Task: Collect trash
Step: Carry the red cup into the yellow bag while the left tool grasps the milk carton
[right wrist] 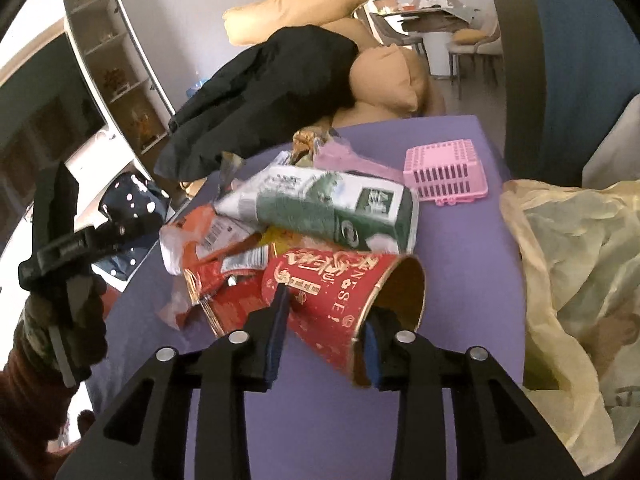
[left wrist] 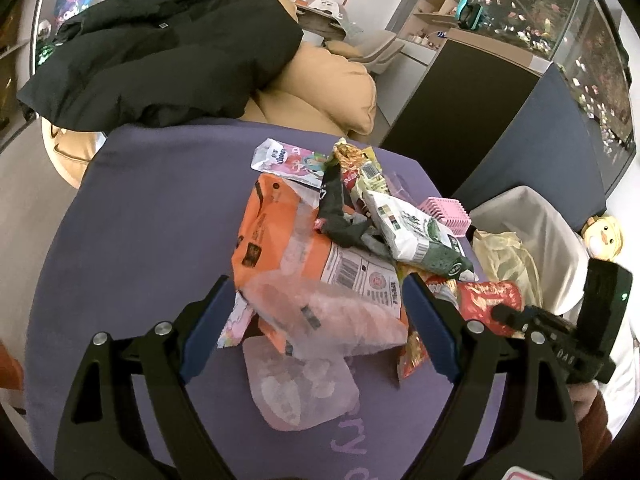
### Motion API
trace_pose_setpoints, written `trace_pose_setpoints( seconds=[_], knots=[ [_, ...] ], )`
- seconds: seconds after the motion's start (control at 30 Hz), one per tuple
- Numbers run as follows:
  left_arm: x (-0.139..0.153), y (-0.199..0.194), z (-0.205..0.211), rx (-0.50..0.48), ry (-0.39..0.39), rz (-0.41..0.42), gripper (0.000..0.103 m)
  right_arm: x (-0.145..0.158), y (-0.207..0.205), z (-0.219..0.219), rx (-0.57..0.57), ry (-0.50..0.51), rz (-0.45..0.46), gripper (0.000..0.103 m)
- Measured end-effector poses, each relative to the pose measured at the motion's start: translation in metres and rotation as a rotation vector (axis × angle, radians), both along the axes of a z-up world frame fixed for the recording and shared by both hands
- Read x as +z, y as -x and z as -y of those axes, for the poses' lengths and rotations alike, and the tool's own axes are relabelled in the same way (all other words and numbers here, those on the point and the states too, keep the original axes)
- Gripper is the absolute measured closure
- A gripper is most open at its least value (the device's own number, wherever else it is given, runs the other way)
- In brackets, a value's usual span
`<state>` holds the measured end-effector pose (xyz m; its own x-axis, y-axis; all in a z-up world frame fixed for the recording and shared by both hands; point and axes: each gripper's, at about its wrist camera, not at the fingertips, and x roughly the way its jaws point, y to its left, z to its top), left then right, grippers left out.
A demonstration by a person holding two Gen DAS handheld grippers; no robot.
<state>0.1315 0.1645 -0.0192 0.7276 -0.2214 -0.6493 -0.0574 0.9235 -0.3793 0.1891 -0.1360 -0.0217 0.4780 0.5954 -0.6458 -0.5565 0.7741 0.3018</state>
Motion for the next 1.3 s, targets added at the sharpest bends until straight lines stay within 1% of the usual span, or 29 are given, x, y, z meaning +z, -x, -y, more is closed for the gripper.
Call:
trace_pose_setpoints(
  seconds=[0.03, 0.1, 0.13, 0.17, 0.23, 0.3, 0.4, 0.47, 0.5, 0.57, 0.6, 0.63, 0.67, 0.7, 0.77, 0.87, 0.9, 0.93, 0.97, 1.03, 1.07, 1.17, 1.23, 1.3],
  knots=[
    [0.000, 0.002, -0.001, -0.002, 0.000, 0.002, 0.022, 0.003, 0.003, 0.001, -0.002, 0.006, 0.014, 0.094],
    [0.001, 0.004, -0.001, -0.006, 0.011, 0.009, 0.024, 0.012, 0.015, 0.005, -0.005, 0.026, 0.058, 0.097],
    [0.002, 0.005, -0.001, -0.007, 0.018, 0.016, 0.029, 0.015, 0.018, 0.008, -0.005, 0.030, 0.067, 0.097],
    [0.005, 0.006, 0.001, -0.012, 0.026, 0.030, 0.031, 0.018, 0.022, 0.011, -0.004, 0.032, 0.074, 0.097],
    [0.011, 0.006, 0.007, -0.036, 0.027, 0.055, 0.031, 0.025, 0.028, 0.019, -0.009, 0.035, 0.077, 0.097],
    [0.016, 0.003, 0.017, -0.069, 0.014, 0.064, 0.031, 0.029, 0.033, 0.027, -0.019, 0.041, 0.080, 0.097],
    [0.026, -0.009, 0.038, -0.135, -0.023, 0.080, 0.031, 0.033, 0.035, 0.041, -0.049, 0.052, 0.091, 0.097],
    [0.034, -0.023, 0.054, -0.202, -0.051, 0.103, 0.031, 0.036, 0.035, 0.050, -0.069, 0.053, 0.099, 0.097],
    [0.038, -0.034, 0.064, -0.265, -0.065, 0.106, 0.031, 0.039, 0.034, 0.056, -0.081, 0.054, 0.102, 0.097],
    [0.041, -0.058, 0.081, -0.383, -0.095, 0.085, 0.031, 0.046, 0.034, 0.066, -0.101, 0.051, 0.112, 0.097],
    [0.042, -0.070, 0.091, -0.427, -0.128, 0.079, 0.031, 0.048, 0.035, 0.070, -0.108, 0.051, 0.117, 0.097],
    [0.042, -0.078, 0.098, -0.449, -0.159, 0.075, 0.031, 0.051, 0.036, 0.075, -0.118, 0.058, 0.127, 0.097],
    [0.042, -0.091, 0.107, -0.475, -0.207, 0.069, 0.031, 0.053, 0.037, 0.078, -0.124, 0.063, 0.134, 0.097],
    [0.039, -0.101, 0.113, -0.487, -0.235, 0.059, 0.031, 0.055, 0.038, 0.082, -0.133, 0.071, 0.143, 0.097],
    [0.031, -0.125, 0.122, -0.502, -0.256, 0.018, 0.031, 0.056, 0.038, 0.090, -0.148, 0.073, 0.140, 0.097],
    [0.015, -0.151, 0.123, -0.499, -0.237, -0.063, 0.031, 0.052, 0.037, 0.100, -0.165, 0.084, 0.128, 0.097],
    [0.010, -0.153, 0.121, -0.509, -0.210, -0.089, 0.031, 0.050, 0.037, 0.104, -0.173, 0.090, 0.127, 0.097],
    [0.005, -0.153, 0.118, -0.533, -0.165, -0.124, 0.031, 0.048, 0.035, 0.107, -0.178, 0.093, 0.125, 0.097],
    [0.002, -0.151, 0.117, -0.551, -0.142, -0.143, 0.031, 0.047, 0.034, 0.111, -0.183, 0.093, 0.122, 0.097],
    [-0.002, -0.140, 0.120, -0.607, -0.124, -0.168, 0.031, 0.044, 0.028, 0.118, -0.199, 0.094, 0.117, 0.097],
    [-0.003, -0.131, 0.125, -0.634, -0.145, -0.169, 0.031, 0.043, 0.026, 0.120, -0.204, 0.094, 0.116, 0.097],
    [-0.009, -0.108, 0.141, -0.704, -0.243, -0.177, 0.031, 0.040, 0.015, 0.126, -0.227, 0.082, 0.102, 0.097],
    [-0.015, -0.102, 0.150, -0.717, -0.285, -0.197, 0.031, 0.039, 0.012, 0.130, -0.241, 0.071, 0.095, 0.097],
    [-0.024, -0.103, 0.159, -0.701, -0.344, -0.212, 0.031, 0.039, 0.011, 0.133, -0.253, 0.055, 0.092, 0.097]
  ],
)
